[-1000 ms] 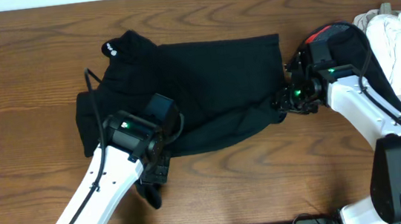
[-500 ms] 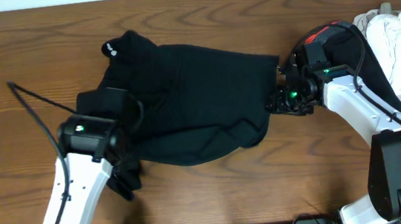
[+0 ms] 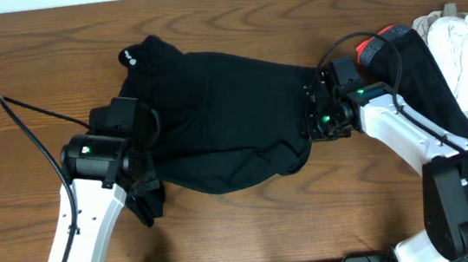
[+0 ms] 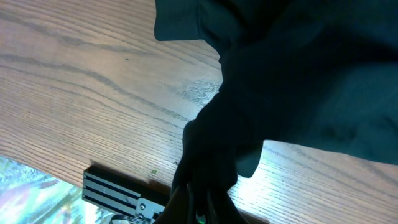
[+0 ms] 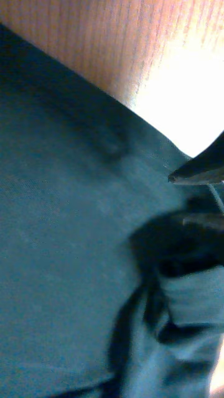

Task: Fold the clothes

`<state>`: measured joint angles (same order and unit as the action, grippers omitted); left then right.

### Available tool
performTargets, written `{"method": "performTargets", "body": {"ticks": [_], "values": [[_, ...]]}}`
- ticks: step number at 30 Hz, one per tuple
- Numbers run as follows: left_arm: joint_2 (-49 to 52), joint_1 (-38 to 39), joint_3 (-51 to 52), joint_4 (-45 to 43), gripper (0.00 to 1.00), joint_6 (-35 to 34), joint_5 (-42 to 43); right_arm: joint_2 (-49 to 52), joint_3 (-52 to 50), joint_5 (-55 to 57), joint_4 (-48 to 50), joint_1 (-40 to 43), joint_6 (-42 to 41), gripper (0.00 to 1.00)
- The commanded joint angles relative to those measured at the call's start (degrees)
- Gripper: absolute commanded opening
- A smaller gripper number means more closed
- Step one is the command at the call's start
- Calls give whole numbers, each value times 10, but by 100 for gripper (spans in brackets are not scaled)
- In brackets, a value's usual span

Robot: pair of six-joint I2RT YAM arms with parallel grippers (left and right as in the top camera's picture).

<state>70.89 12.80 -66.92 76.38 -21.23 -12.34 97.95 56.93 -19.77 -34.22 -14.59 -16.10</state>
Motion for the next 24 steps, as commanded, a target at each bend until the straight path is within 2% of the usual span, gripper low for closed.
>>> {"method": "performTargets", "body": {"ticks": [1,4,7,10,13,15,19,24], "values": [[-5,-3,-16,-2,6,9,-1,36,-14,13,17,-11,-32,9],[-5,-3,-16,-4,6,11,-1,79,-14,4,39,-11,-32,1],[-5,-3,-16,-4,6,15,-1,113,-14,2,64,-10,-32,1],[-5,-4,-16,-2,6,21,-1,127,-14,59,79,0,-46,1],[-5,-3,-16,-2,6,21,-1,127,1,170,77,30,-53,1],[-5,-3,-17,-2,6,22,-1,127,23,194,78,58,-52,1],[-5,-3,-17,-7,6,28,-1,127,74,118,120,121,-6,1],[-5,-3,-17,-7,6,33,-1,127,125,16,140,162,0,4]]}}
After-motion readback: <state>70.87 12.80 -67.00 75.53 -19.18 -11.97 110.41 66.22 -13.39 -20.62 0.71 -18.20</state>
